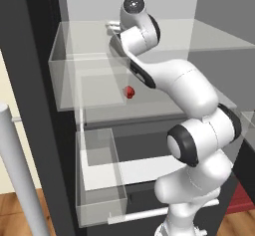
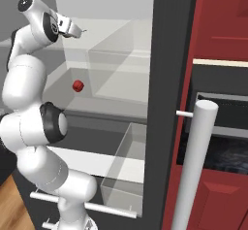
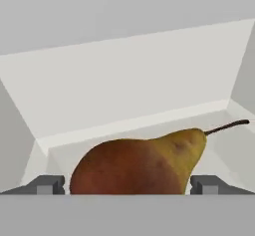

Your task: Open the fridge, remove the pear, bell pepper, and fish, and place them on any counter.

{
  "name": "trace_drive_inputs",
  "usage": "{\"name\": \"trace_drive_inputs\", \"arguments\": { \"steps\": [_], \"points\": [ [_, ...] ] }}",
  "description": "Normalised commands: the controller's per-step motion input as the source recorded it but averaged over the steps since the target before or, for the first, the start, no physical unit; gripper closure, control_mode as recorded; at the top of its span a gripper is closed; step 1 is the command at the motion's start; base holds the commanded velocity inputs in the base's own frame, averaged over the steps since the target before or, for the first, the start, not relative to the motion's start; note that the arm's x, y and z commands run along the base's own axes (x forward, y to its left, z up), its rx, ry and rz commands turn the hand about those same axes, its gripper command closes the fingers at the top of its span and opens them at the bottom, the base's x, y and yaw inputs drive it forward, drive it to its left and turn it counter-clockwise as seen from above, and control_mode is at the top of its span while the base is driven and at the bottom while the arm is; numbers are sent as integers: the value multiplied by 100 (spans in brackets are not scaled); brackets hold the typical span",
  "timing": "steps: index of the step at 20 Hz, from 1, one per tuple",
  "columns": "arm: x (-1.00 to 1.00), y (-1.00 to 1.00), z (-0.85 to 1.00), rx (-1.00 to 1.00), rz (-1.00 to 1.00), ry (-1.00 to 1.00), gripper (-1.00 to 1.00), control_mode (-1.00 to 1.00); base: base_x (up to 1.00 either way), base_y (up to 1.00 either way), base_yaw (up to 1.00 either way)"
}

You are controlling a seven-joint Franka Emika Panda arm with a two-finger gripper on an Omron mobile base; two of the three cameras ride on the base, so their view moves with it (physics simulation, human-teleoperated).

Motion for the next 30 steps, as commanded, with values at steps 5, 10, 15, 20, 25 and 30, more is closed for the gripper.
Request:
{"name": "trace_drive_inputs", "arguments": {
  "steps": [5, 10, 15, 20, 25, 30],
  "points": [
    [53, -15, -17, 5, 0, 6, -100, -100, 0, 0, 0],
    [25, -5, -45, 4, 0, 0, 100, -100, 0, 0, 0],
    [-21, -15, -54, 5, -5, 4, 100, -100, 0, 0, 0],
    [-18, -34, -43, -5, -2, 2, 100, -100, 0, 0, 0],
    [-10, -40, -10, -5, 3, -9, 100, -100, 0, 0, 0],
    [-32, -31, 8, 0, 10, -8, 100, -100, 0, 0, 0]
  ]
}}
